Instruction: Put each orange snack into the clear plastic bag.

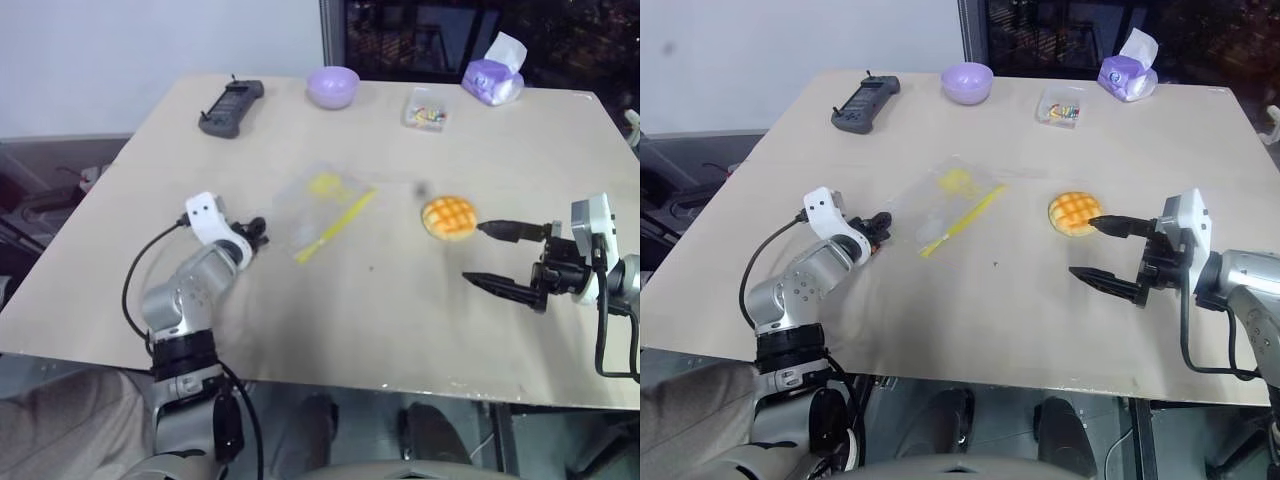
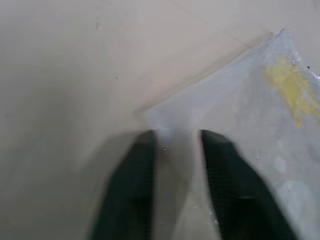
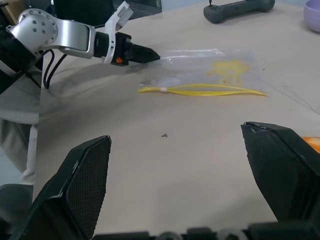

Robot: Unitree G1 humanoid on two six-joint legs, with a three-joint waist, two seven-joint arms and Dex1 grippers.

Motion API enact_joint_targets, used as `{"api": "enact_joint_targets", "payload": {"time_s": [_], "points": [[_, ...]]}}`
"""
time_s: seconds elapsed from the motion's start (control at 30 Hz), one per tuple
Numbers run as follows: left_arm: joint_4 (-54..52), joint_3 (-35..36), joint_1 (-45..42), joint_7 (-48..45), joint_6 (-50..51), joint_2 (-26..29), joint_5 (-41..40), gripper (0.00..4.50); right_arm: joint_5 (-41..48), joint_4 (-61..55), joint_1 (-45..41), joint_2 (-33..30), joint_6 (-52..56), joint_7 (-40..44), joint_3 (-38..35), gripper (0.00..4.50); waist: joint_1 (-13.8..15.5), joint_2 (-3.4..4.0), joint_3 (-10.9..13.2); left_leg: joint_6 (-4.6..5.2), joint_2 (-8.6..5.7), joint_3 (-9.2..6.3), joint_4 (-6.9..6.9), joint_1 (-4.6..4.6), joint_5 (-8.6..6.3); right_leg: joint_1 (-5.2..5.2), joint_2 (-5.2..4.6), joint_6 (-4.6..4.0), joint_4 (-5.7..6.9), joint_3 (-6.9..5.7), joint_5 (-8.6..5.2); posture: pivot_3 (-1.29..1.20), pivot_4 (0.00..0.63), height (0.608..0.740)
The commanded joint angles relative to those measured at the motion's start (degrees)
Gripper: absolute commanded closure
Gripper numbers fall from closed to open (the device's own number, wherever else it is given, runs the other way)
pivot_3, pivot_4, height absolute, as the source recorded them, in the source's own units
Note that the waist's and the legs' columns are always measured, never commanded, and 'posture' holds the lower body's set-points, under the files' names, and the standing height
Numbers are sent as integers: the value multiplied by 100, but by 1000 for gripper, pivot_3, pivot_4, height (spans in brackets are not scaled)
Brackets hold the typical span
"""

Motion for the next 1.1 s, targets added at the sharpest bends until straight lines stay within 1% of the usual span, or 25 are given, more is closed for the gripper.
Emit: {"api": "enact_joint_targets", "payload": {"time_s": [0.03,0.23,0.37,0.5,0.6,0.7,0.83,0.9,0.93,1.03,1.1], "points": [[273,-102,112,-146,244,-196,-128,4402,2,-50,-120,-27,-119,36,-103,0,0,-1,0,0,0,0,0,0,0,0,0,0,0,0,0,0,150,740],[-76,86,73,-445,111,-373,-517,4402,-44,-14,-150,4,-157,52,-44,0,-6,-8,5,0,0,-1,1,-5,0,-1,0,0,-2,-2,0,0,150,740],[-323,214,92,-641,158,-497,-907,4402,-72,-23,-152,41,-165,47,-6,0,-35,-39,23,-1,3,-1,1,-8,0,-5,2,0,-2,-1,0,0,150,740],[-560,552,150,-690,345,-651,-1623,4402,-115,-40,-167,79,-142,12,55,0,-86,-69,42,-2,6,1,0,-14,1,-14,4,0,-4,1,0,0,150,740],[-808,726,257,-626,575,-677,-2131,4402,-517,112,-168,33,-282,-62,267,0,-137,-73,44,-2,7,1,0,-19,1,-16,4,0,-9,1,0,0,150,740],[-1089,962,379,-442,804,-704,-2782,4402,-1021,242,-232,122,-485,-218,610,0,-164,-74,45,-2,7,2,0,-19,1,-17,3,0,-9,1,0,0,150,740],[-1290,1175,456,-70,1013,-688,-3592,4402,-2199,835,-782,628,-1084,-843,1475,0,-206,-78,47,-3,11,3,0,-14,1,-17,7,0,-4,4,0,0,150,740],[-1396,1191,516,85,1094,-654,-4000,4402,-3028,1388,-1120,884,-1637,-1240,1950,0,-208,-79,48,-7,11,6,0,-9,4,-17,8,0,0,7,0,0,150,740],[-1457,1180,550,156,1137,-619,-4203,4402,-3414,1732,-1316,1018,-1988,-1434,2158,0,-212,-80,48,-25,10,5,0,-10,14,-18,7,0,0,7,0,0,150,740],[-1611,1115,620,382,1169,-484,-4773,4402,-4163,2773,-1950,1484,-2839,-2003,2545,0,-203,-82,50,-28,9,9,0,-11,16,-22,6,-1,-1,12,0,0,150,740],[-1662,1063,634,509,1113,-384,-5110,4402,-4483,3476,-2376,1775,-3323,-2319,2681,0,-199,-85,52,-29,10,9,-1,-13,16,-25,6,-1,-3,12,0,0,150,740]]}}
